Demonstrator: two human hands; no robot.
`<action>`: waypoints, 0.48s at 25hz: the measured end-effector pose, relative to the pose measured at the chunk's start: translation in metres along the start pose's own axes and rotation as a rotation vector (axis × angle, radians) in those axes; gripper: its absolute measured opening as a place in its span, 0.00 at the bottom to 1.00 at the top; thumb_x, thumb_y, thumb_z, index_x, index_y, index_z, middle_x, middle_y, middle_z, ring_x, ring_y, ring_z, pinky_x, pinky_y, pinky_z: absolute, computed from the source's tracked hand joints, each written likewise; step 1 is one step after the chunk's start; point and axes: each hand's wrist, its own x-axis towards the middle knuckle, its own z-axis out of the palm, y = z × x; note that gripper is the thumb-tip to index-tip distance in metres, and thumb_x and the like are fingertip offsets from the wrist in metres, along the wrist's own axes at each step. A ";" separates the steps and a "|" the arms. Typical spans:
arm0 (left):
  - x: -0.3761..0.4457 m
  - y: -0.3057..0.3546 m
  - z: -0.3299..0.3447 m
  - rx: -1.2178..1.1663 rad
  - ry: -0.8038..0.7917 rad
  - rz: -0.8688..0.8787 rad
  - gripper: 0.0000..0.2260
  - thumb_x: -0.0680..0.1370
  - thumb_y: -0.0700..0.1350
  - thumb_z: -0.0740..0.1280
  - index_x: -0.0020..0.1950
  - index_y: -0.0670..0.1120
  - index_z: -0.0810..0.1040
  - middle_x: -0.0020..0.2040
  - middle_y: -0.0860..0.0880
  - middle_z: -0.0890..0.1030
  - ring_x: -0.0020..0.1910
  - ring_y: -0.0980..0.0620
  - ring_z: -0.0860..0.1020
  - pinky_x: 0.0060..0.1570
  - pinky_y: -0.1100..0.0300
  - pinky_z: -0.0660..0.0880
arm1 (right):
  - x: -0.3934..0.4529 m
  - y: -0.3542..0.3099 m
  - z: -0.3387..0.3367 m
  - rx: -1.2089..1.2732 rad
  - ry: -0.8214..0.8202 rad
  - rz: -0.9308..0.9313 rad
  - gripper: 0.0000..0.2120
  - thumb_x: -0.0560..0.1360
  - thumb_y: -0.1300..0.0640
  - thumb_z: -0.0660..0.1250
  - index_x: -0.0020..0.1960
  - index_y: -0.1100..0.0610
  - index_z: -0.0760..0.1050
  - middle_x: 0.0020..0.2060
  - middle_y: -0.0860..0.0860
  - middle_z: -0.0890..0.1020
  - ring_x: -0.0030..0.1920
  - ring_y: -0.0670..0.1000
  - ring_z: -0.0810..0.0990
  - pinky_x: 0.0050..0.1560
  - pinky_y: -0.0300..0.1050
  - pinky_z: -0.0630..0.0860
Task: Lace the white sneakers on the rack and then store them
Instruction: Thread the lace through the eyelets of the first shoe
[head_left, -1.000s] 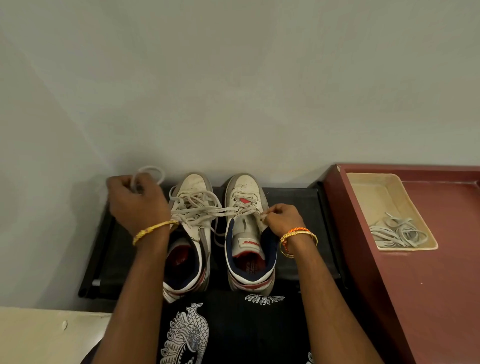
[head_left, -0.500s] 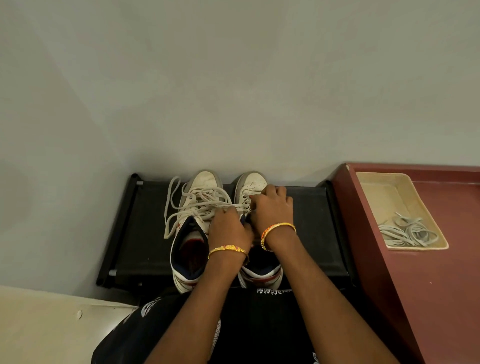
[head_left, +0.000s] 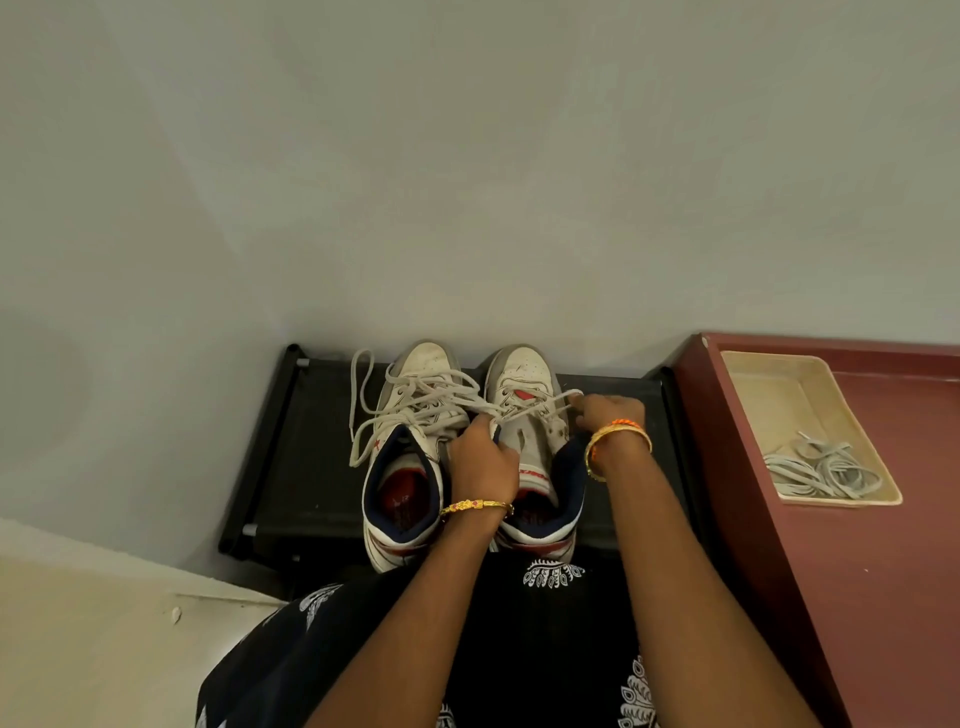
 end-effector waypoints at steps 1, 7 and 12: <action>0.000 0.000 0.000 -0.003 0.008 -0.006 0.11 0.76 0.34 0.60 0.55 0.37 0.77 0.52 0.38 0.80 0.54 0.39 0.76 0.53 0.56 0.69 | 0.004 0.001 -0.004 0.099 -0.079 0.165 0.08 0.74 0.62 0.68 0.49 0.67 0.74 0.45 0.59 0.79 0.41 0.54 0.77 0.38 0.44 0.75; 0.001 -0.004 0.001 -0.067 0.012 -0.020 0.08 0.76 0.35 0.60 0.50 0.36 0.78 0.47 0.38 0.80 0.50 0.39 0.76 0.48 0.58 0.67 | -0.001 -0.008 -0.012 0.002 -0.289 0.040 0.10 0.75 0.66 0.59 0.47 0.58 0.79 0.39 0.54 0.79 0.40 0.49 0.78 0.38 0.46 0.75; 0.006 -0.005 0.004 -0.026 -0.036 -0.058 0.11 0.73 0.38 0.64 0.54 0.41 0.80 0.48 0.41 0.82 0.50 0.41 0.78 0.46 0.58 0.71 | -0.026 -0.015 0.015 -1.015 -0.285 -0.440 0.17 0.74 0.50 0.67 0.60 0.55 0.78 0.64 0.56 0.74 0.67 0.58 0.67 0.68 0.58 0.64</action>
